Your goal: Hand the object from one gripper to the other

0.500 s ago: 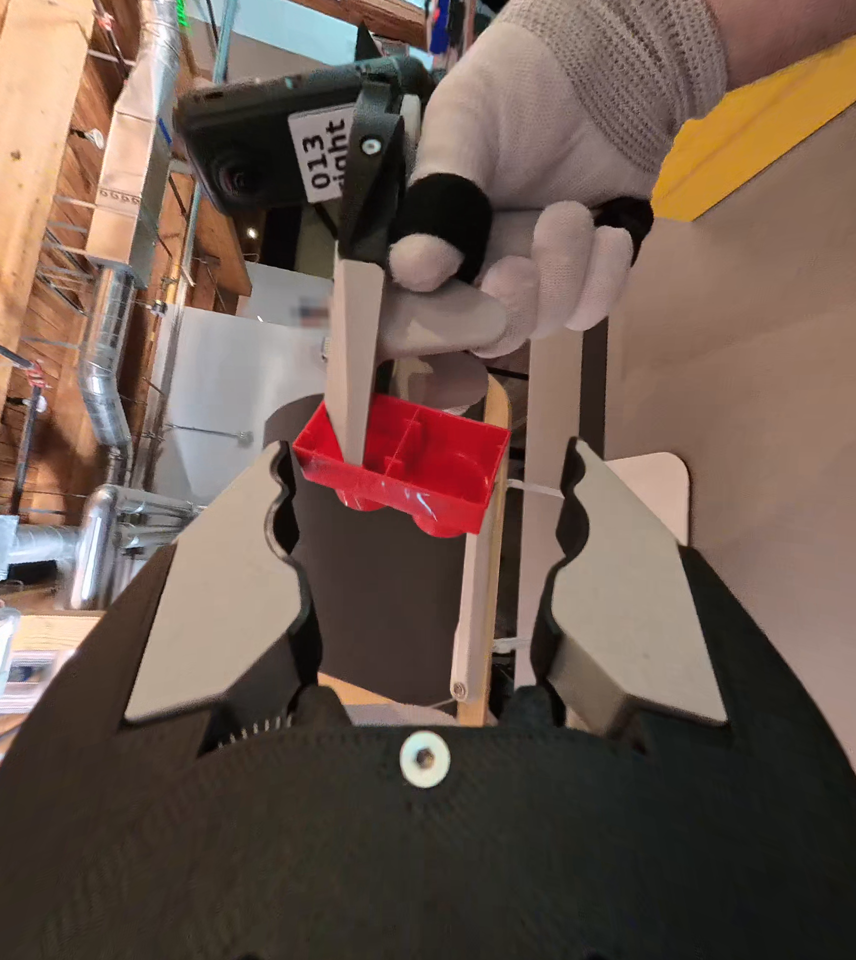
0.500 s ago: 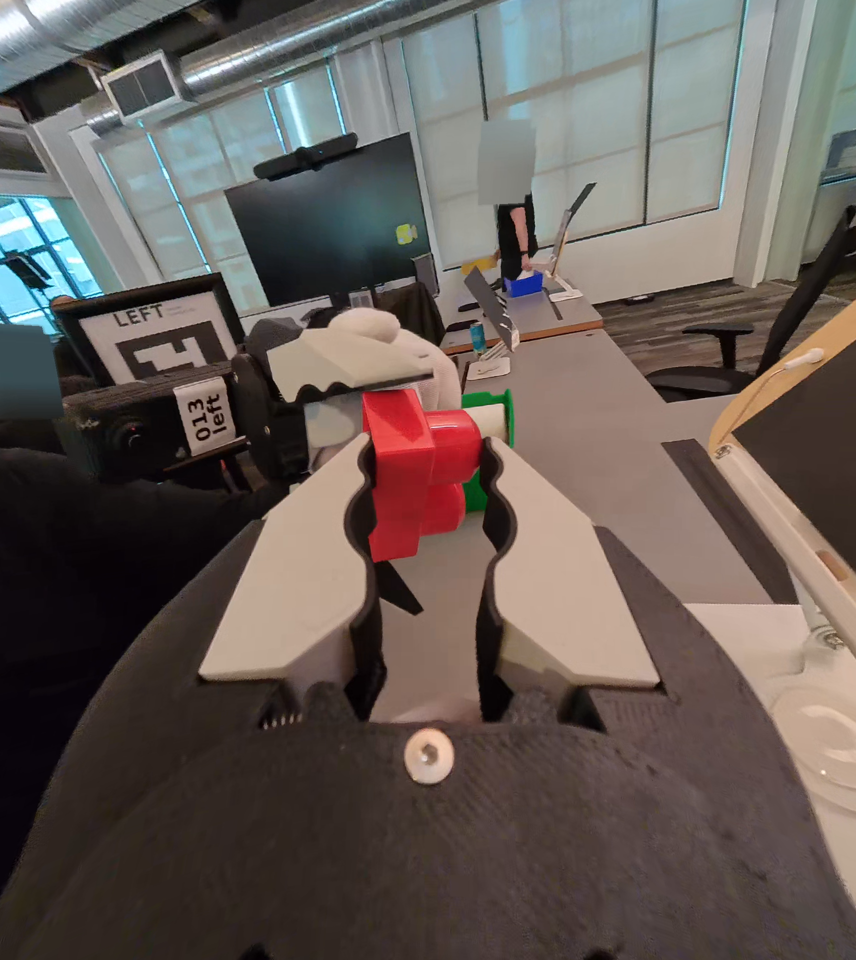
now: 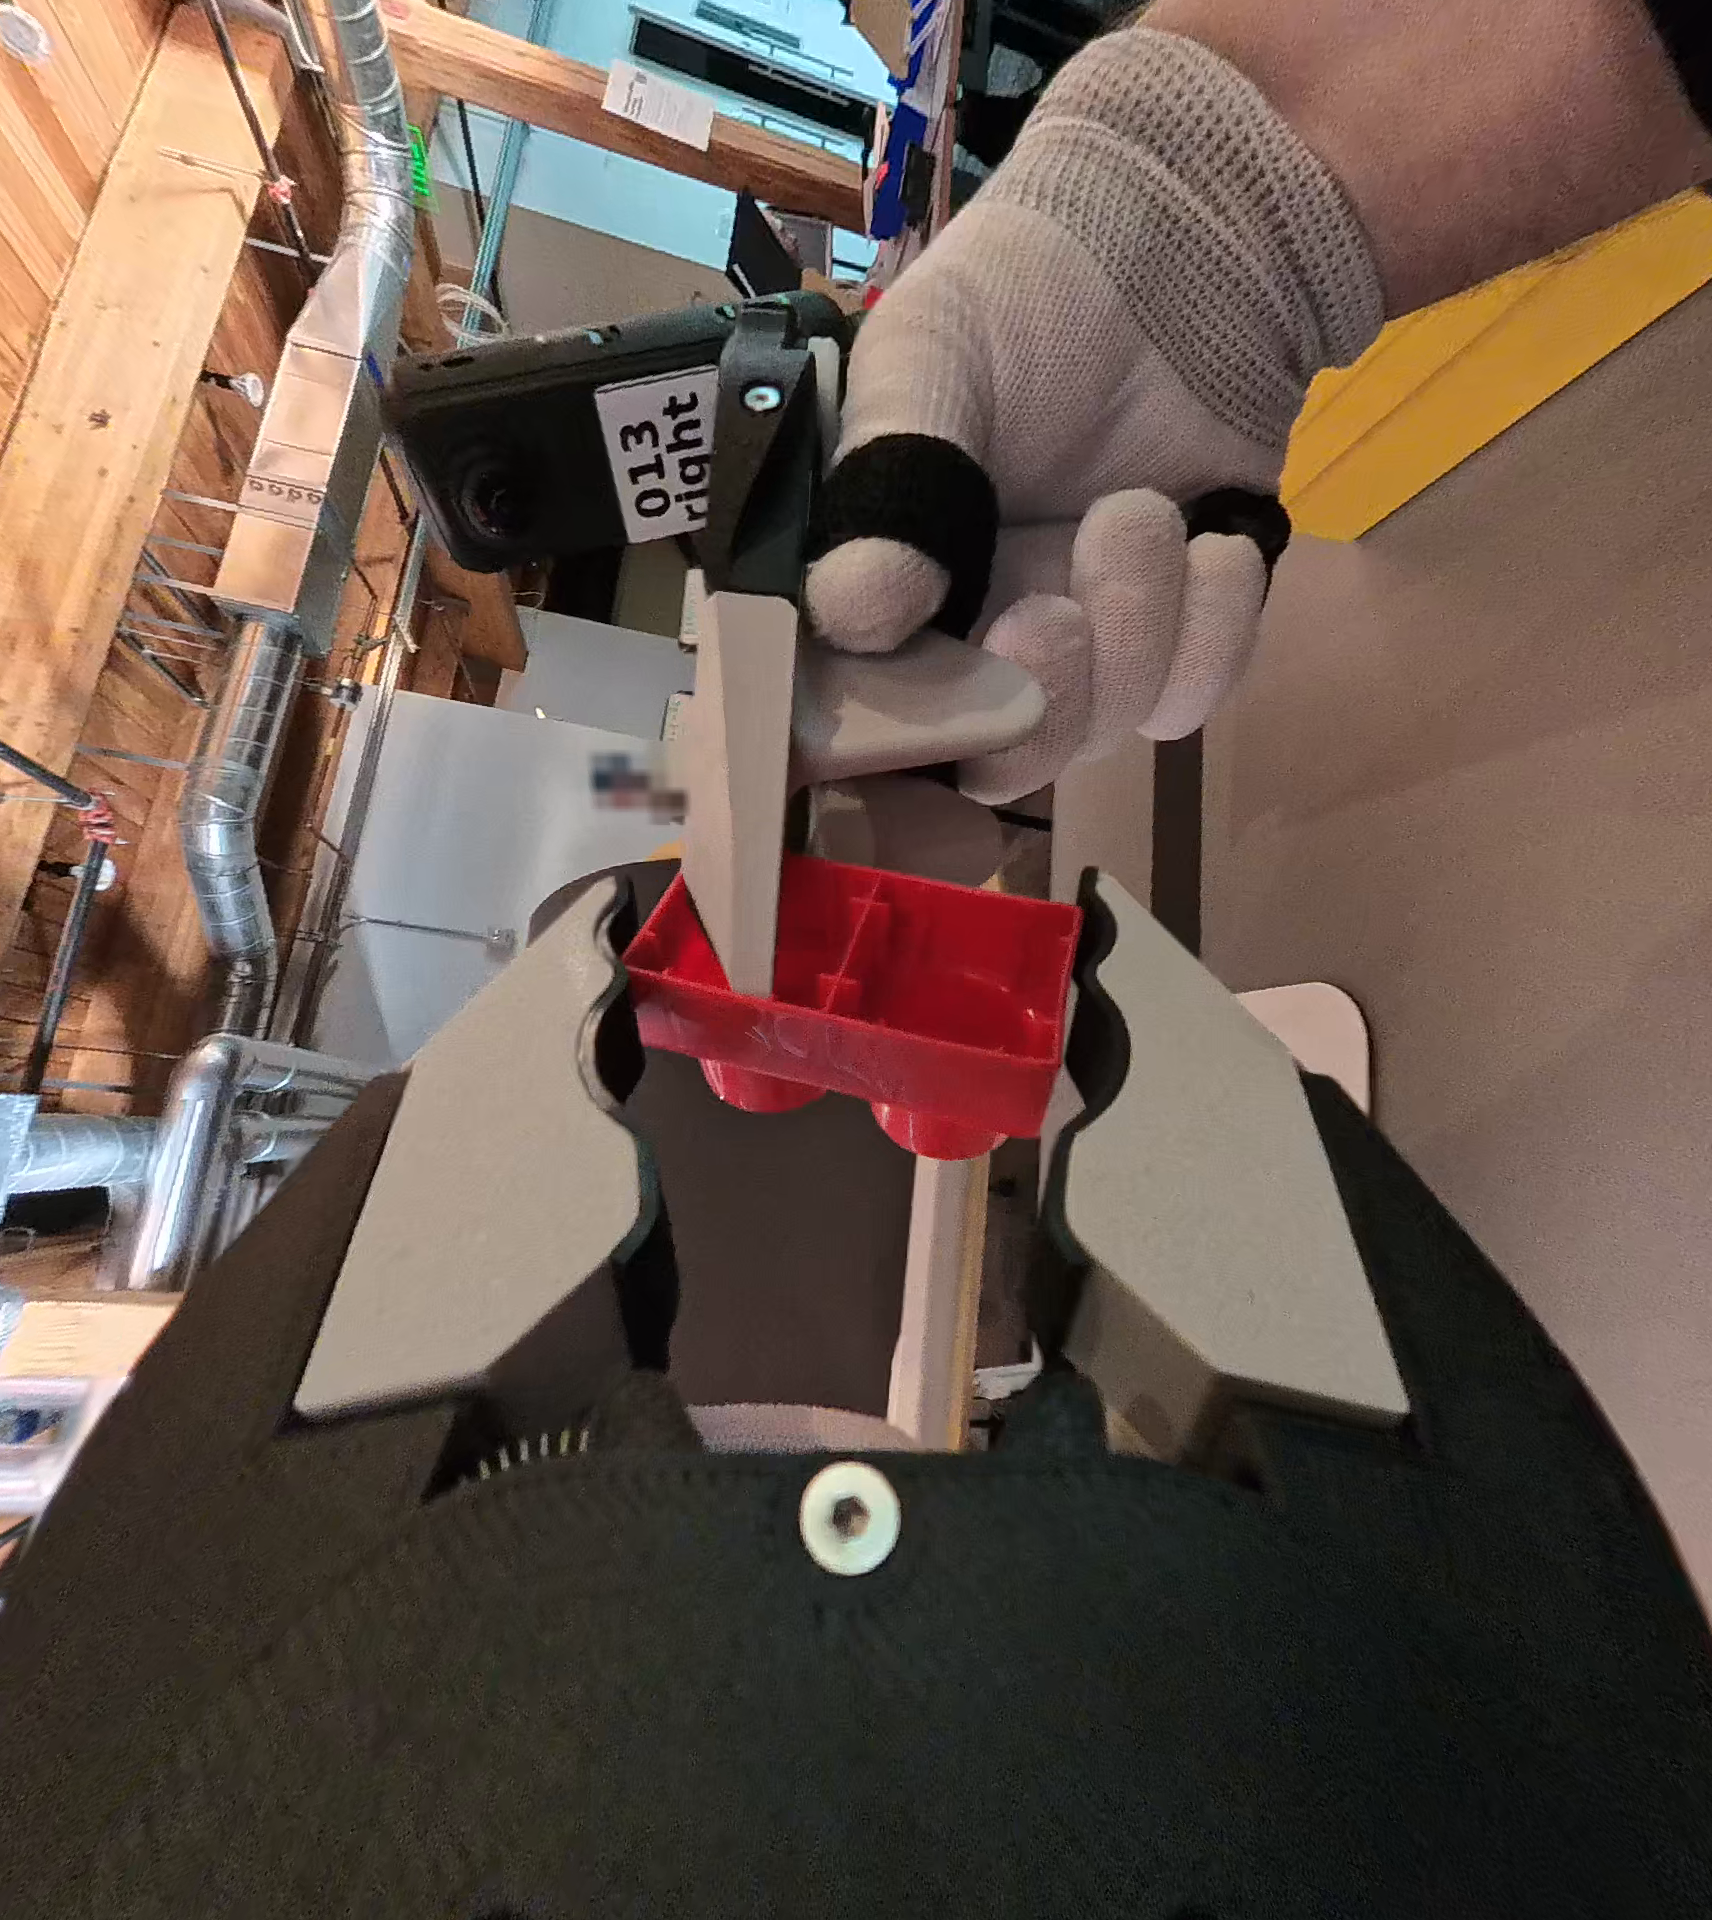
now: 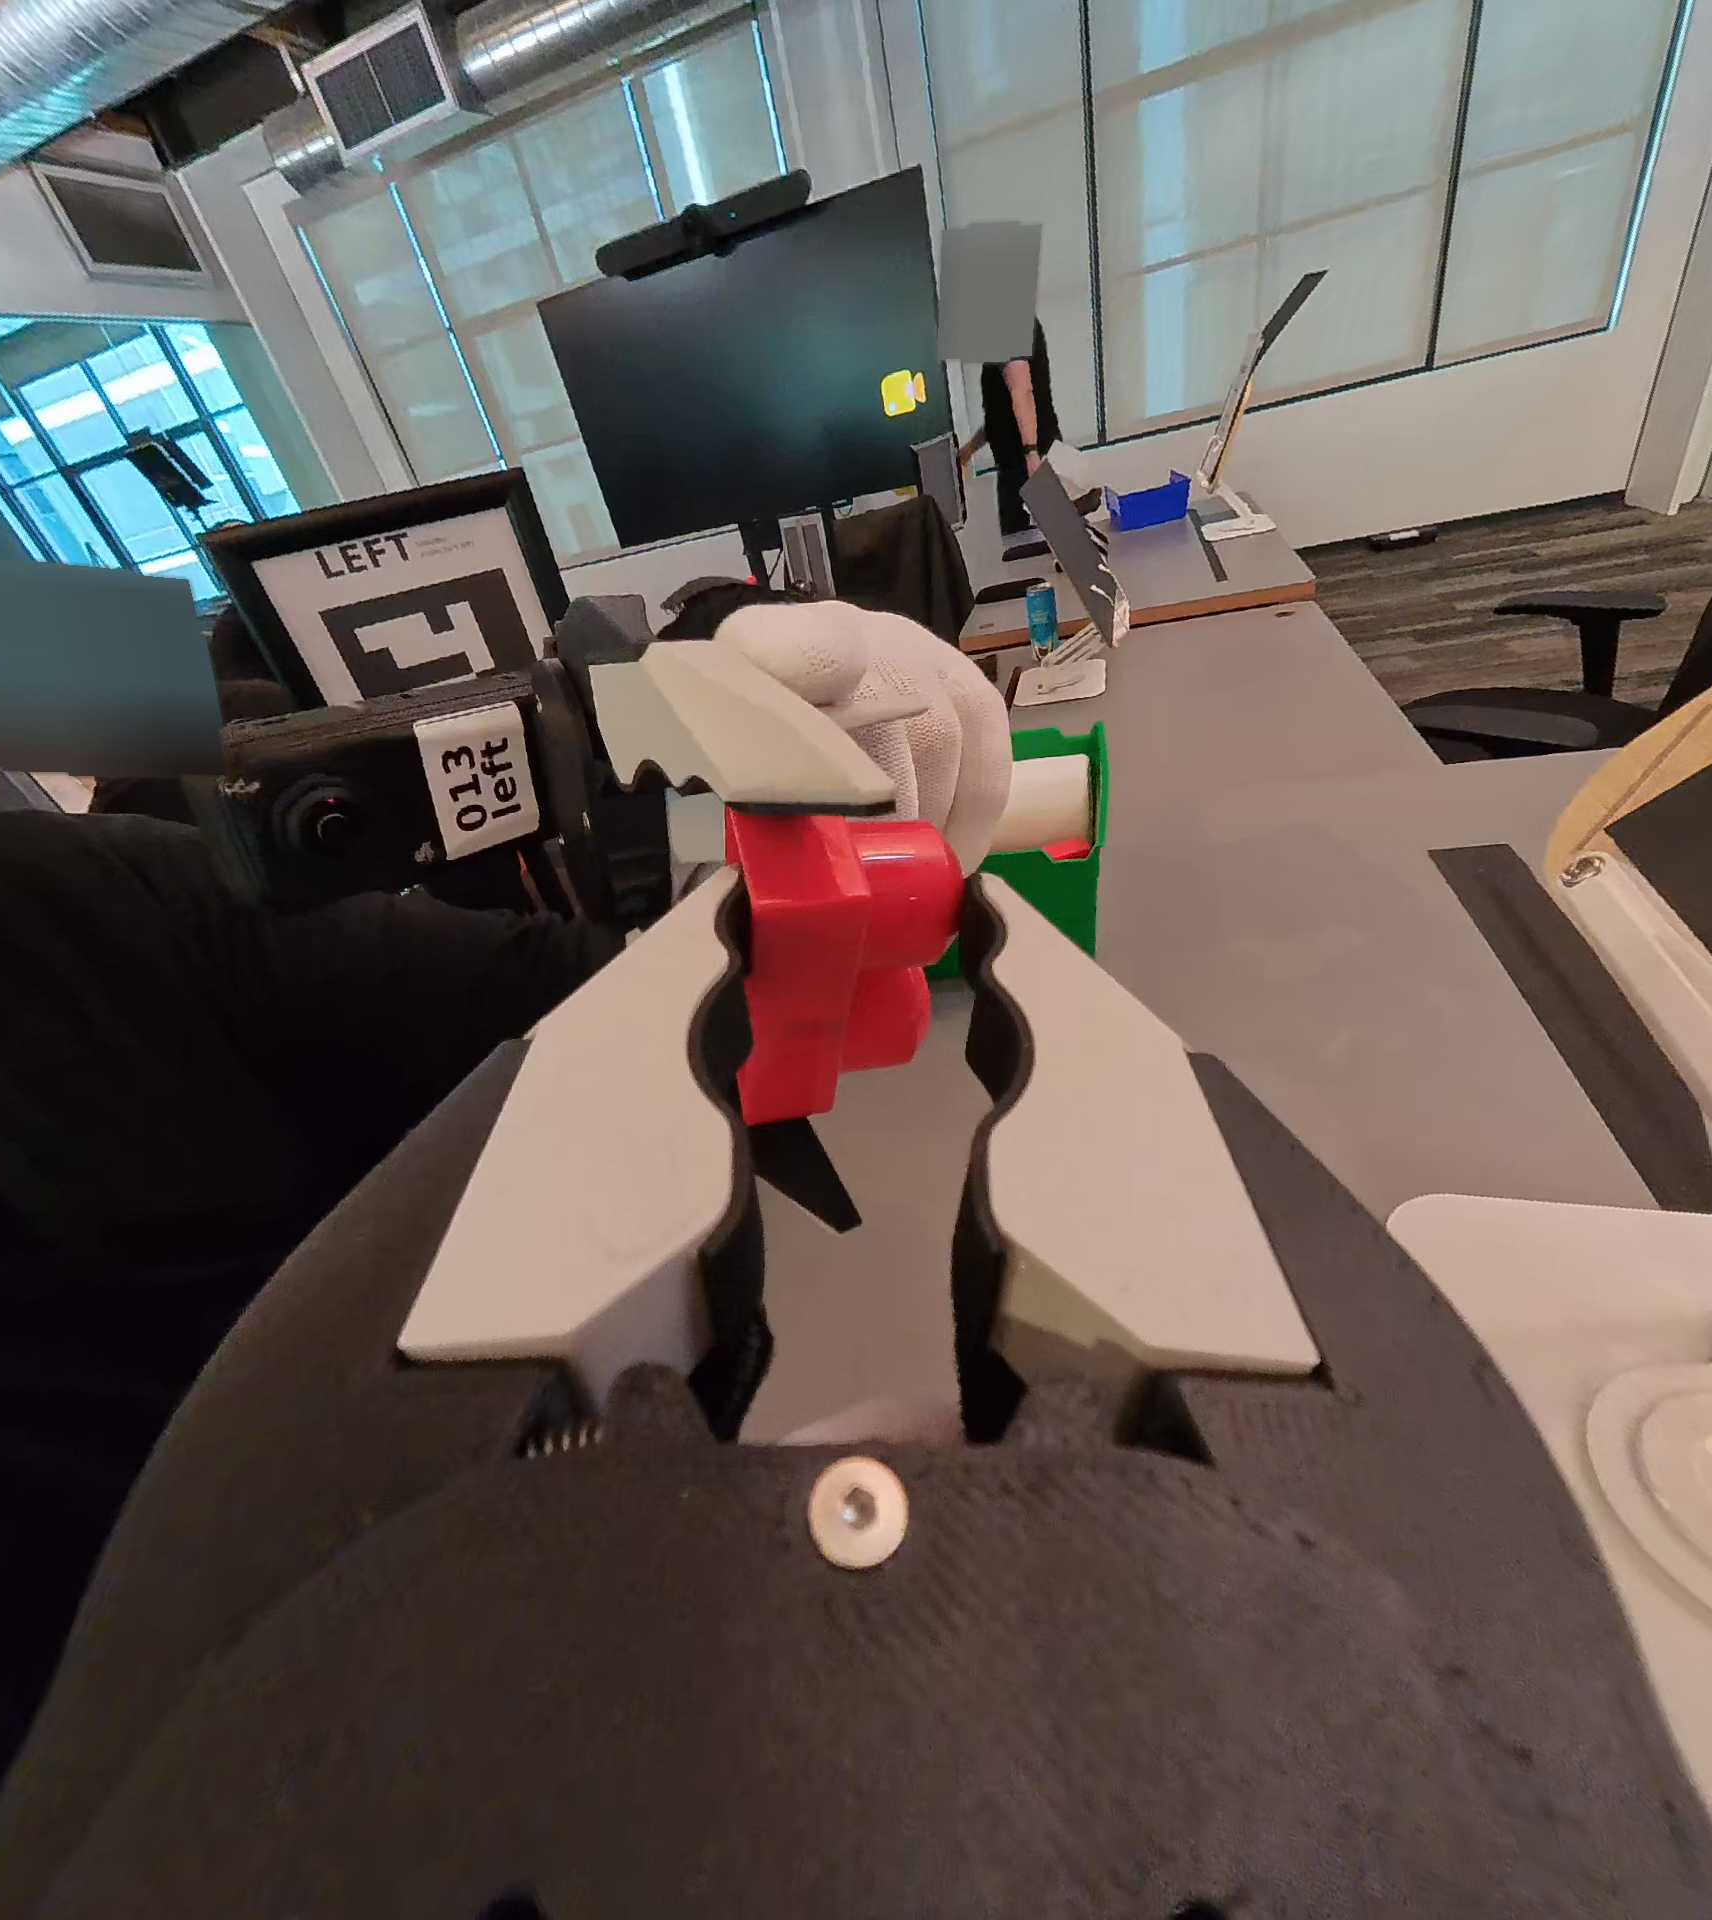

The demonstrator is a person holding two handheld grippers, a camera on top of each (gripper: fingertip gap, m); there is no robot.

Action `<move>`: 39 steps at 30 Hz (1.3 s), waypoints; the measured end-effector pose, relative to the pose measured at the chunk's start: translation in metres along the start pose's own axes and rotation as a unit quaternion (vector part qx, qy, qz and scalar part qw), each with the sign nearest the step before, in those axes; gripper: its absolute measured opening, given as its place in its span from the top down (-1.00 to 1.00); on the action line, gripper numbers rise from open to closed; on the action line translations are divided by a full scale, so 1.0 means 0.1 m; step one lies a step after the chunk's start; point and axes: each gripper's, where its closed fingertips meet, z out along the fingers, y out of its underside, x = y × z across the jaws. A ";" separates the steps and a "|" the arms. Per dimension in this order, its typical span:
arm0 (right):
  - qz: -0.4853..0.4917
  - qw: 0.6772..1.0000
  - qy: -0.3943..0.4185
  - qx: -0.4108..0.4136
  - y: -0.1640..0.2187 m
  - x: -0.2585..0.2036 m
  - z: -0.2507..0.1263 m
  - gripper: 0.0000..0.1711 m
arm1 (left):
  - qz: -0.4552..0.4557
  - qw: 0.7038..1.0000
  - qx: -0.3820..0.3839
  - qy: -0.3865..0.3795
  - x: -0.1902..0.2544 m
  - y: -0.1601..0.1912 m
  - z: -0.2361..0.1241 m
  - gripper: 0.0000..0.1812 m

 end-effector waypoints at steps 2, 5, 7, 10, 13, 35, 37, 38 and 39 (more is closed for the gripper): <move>0.000 1.000 0.000 -0.003 0.01 0.00 0.00 0.57 | 0.002 1.000 0.000 0.004 0.01 0.00 -0.01 0.10; 0.000 1.000 -0.006 -0.003 0.01 -0.02 0.02 0.57 | 0.000 1.000 0.006 0.009 0.02 -0.01 -0.03 0.11; -0.001 1.000 -0.006 -0.002 0.01 -0.02 0.02 0.57 | -0.004 1.000 0.005 0.014 0.02 -0.01 -0.04 0.11; -0.009 1.000 0.009 0.005 -0.02 0.02 0.04 0.59 | -0.014 1.000 0.001 0.014 0.00 0.01 -0.05 0.11; -0.015 1.000 0.015 0.007 -0.04 0.03 0.04 0.54 | -0.022 1.000 0.008 0.011 -0.02 0.00 -0.06 0.11; -0.577 0.722 0.344 -0.167 -0.49 -0.05 0.27 0.13 | -0.489 0.844 0.170 0.141 -0.62 0.31 -0.74 0.11; -0.608 0.688 0.348 -0.188 -0.46 0.00 0.44 0.06 | -0.530 0.809 0.188 0.170 -0.64 0.36 -0.82 0.11; -0.623 0.674 0.344 -0.198 -0.42 0.02 0.54 0.04 | -0.542 0.794 0.198 0.189 -0.62 0.36 -0.86 0.11; -0.635 0.661 0.344 -0.204 -0.39 0.04 0.62 0.04 | -0.556 0.782 0.200 0.200 -0.61 0.38 -0.89 0.11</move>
